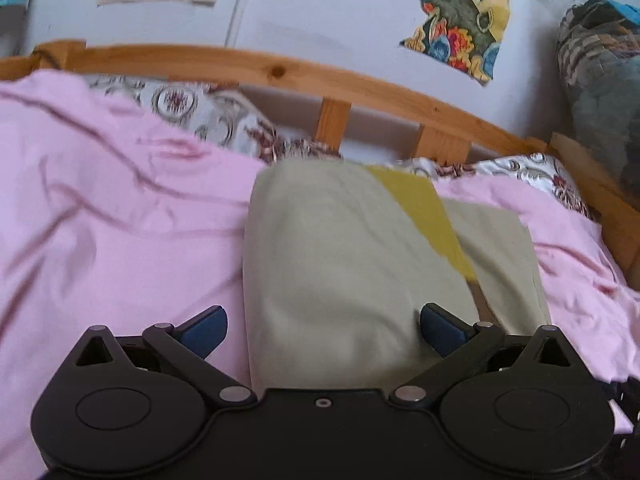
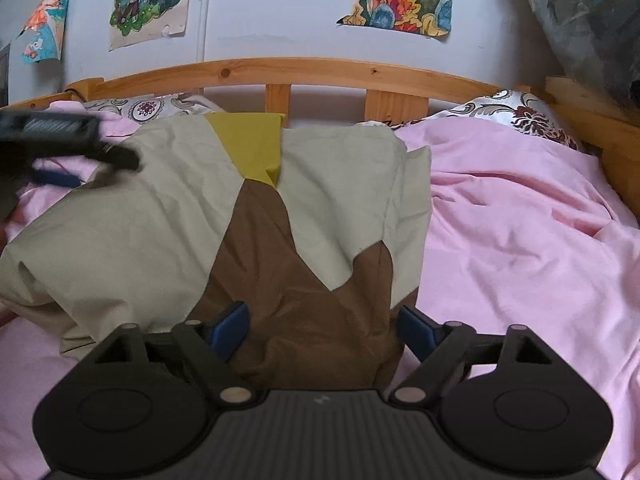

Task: Fold large clothes

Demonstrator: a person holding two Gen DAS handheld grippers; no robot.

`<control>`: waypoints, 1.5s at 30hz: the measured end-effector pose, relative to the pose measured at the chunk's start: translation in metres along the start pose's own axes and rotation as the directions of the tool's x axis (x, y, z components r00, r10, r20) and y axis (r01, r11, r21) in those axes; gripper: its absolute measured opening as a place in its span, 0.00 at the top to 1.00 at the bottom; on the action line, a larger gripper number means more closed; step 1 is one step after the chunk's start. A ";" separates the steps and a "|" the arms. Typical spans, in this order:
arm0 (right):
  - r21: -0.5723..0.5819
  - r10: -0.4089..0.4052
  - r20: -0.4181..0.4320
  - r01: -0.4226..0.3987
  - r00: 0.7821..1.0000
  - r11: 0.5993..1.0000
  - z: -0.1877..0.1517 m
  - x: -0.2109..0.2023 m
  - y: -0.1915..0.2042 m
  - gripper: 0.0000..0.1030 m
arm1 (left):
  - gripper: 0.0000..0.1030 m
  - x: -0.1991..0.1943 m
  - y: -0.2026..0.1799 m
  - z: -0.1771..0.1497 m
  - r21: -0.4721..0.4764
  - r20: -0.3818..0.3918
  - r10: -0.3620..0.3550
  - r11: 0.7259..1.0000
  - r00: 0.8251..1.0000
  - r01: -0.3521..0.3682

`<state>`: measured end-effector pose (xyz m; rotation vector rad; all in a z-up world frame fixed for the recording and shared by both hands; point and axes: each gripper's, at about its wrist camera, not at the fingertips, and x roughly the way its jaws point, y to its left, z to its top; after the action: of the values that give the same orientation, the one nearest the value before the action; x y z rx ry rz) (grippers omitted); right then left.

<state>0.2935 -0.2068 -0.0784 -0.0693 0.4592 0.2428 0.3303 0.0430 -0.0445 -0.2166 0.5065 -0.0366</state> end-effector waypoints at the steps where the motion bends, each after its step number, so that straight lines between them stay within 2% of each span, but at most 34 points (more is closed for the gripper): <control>1: 0.008 -0.004 -0.002 0.004 1.000 1.000 0.000 0.000 -0.001 0.16 | 0.01 -0.002 0.000 -0.002 -0.008 0.006 0.004 1.000 1.000 -0.004; 4: 0.026 -0.008 0.010 0.007 1.000 1.000 0.002 -0.006 -0.004 0.14 | 0.01 -0.009 -0.002 -0.001 -0.025 0.006 0.013 1.000 1.000 -0.013; 7: 0.036 -0.011 0.045 0.009 0.999 0.999 0.005 -0.021 -0.005 0.11 | 0.01 -0.021 -0.010 0.001 0.023 0.007 0.023 0.999 1.000 -0.023; 13: 0.117 -0.024 0.155 0.006 0.988 0.993 0.019 -0.069 -0.011 0.03 | 0.01 -0.076 -0.023 -0.001 0.032 0.052 0.004 0.999 0.999 -0.005; 20: 0.177 -0.018 0.281 -0.034 0.960 0.984 0.030 -0.135 -0.013 0.00 | 0.01 -0.149 -0.032 -0.006 0.007 0.087 0.028 1.000 0.996 -0.029; 28: 0.150 0.024 0.394 -0.090 0.919 0.985 0.030 -0.199 -0.004 0.00 | 0.01 -0.222 -0.040 -0.021 0.031 0.110 0.073 0.997 0.991 -0.077; 33: 0.124 0.027 0.417 -0.087 0.908 0.989 0.022 -0.227 0.003 0.00 | 0.01 -0.252 -0.045 -0.034 0.053 0.123 0.072 0.995 0.990 -0.079; 38: 0.133 -0.003 0.416 -0.058 0.909 0.989 0.011 -0.248 0.004 0.00 | 0.01 -0.267 -0.045 -0.044 0.080 0.135 0.072 0.993 0.988 -0.083; 42: 0.129 -0.026 0.405 -0.029 0.914 0.991 0.001 -0.259 0.006 0.00 | 0.01 -0.271 -0.043 -0.055 0.081 0.129 0.075 0.993 0.989 -0.086; 45: 0.128 -0.025 0.376 -0.025 0.926 0.991 -0.007 -0.262 0.007 0.00 | 0.01 -0.269 -0.041 -0.064 0.080 0.113 0.072 0.994 0.991 -0.081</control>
<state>0.0608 -0.2576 0.0322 0.1056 0.0892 0.2191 0.0647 0.0136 0.0383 -0.1160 0.4026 0.0288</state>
